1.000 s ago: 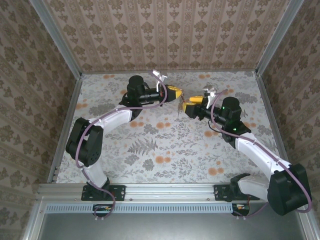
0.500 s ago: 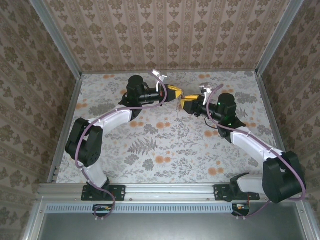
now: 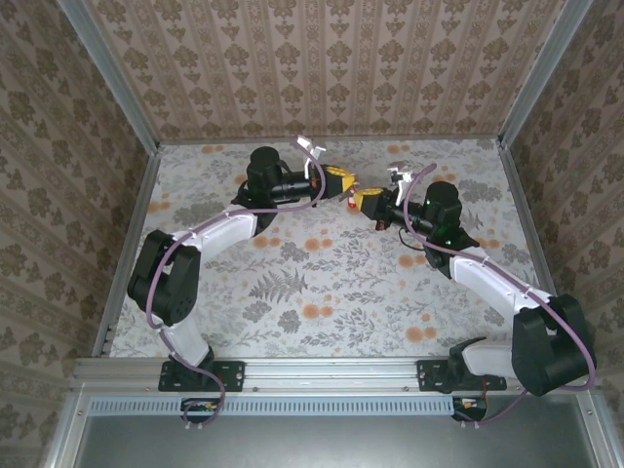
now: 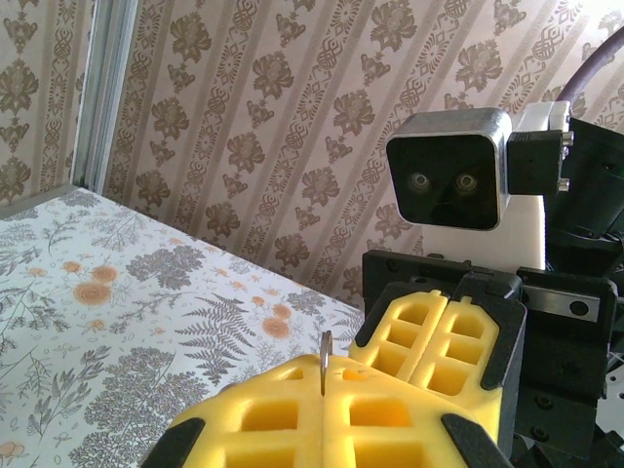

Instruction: Put the keys on the keyring

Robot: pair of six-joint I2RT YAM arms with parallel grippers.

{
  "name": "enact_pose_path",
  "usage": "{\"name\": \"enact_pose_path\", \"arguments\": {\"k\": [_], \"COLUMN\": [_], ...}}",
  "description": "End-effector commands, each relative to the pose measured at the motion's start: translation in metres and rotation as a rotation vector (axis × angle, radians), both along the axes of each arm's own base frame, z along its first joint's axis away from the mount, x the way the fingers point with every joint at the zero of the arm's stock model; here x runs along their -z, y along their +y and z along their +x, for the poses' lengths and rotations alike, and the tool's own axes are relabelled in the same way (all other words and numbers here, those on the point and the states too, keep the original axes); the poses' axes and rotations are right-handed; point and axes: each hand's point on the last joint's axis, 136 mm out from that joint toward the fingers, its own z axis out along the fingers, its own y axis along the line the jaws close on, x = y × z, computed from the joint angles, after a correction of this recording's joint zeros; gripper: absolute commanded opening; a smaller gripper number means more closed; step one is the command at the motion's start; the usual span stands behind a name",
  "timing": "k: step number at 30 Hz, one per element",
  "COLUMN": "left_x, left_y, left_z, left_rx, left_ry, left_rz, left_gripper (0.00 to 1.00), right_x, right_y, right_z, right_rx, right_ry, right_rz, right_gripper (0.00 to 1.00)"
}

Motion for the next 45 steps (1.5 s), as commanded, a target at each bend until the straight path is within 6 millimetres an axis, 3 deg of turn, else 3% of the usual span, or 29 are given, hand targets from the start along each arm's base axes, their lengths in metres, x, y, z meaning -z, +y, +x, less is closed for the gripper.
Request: {"name": "enact_pose_path", "arguments": {"k": [1,4,7,13,33,42,45], "left_x": [-0.038,-0.037,-0.038,-0.038,-0.027,-0.025,-0.027], "left_y": [0.003,0.003,0.003,0.003,0.015,0.022,0.022], "left_z": [-0.012,-0.012,-0.012,-0.013,-0.012,-0.013,-0.016], "left_rx": [0.021,0.019,0.017,0.02,-0.019,-0.026,-0.013], "left_ry": [-0.094,-0.094,-0.097,-0.1,-0.112,-0.113,-0.118], "left_rz": [-0.058,-0.057,-0.057,-0.056,-0.028,-0.029,-0.042], "left_gripper": [0.0,0.0,0.0,0.0,0.0,0.0,0.0], "right_x": [-0.01,-0.009,-0.007,-0.006,-0.035,-0.048,-0.049], "right_y": [0.005,0.002,-0.002,-0.014,-0.028,-0.053,-0.051], "right_z": [-0.006,-0.007,-0.009,-0.014,0.001,0.02,0.021], "right_rx": [-0.03,-0.017,0.002,0.042,0.097,0.154,0.122], "right_ry": [-0.036,-0.037,-0.04,-0.043,-0.035,-0.005,-0.003], "right_rz": [0.012,0.002,-0.015,-0.024,0.066,0.197,0.218], "right_gripper": [0.12,0.31,0.39,0.45,0.48,0.47,0.46]}}
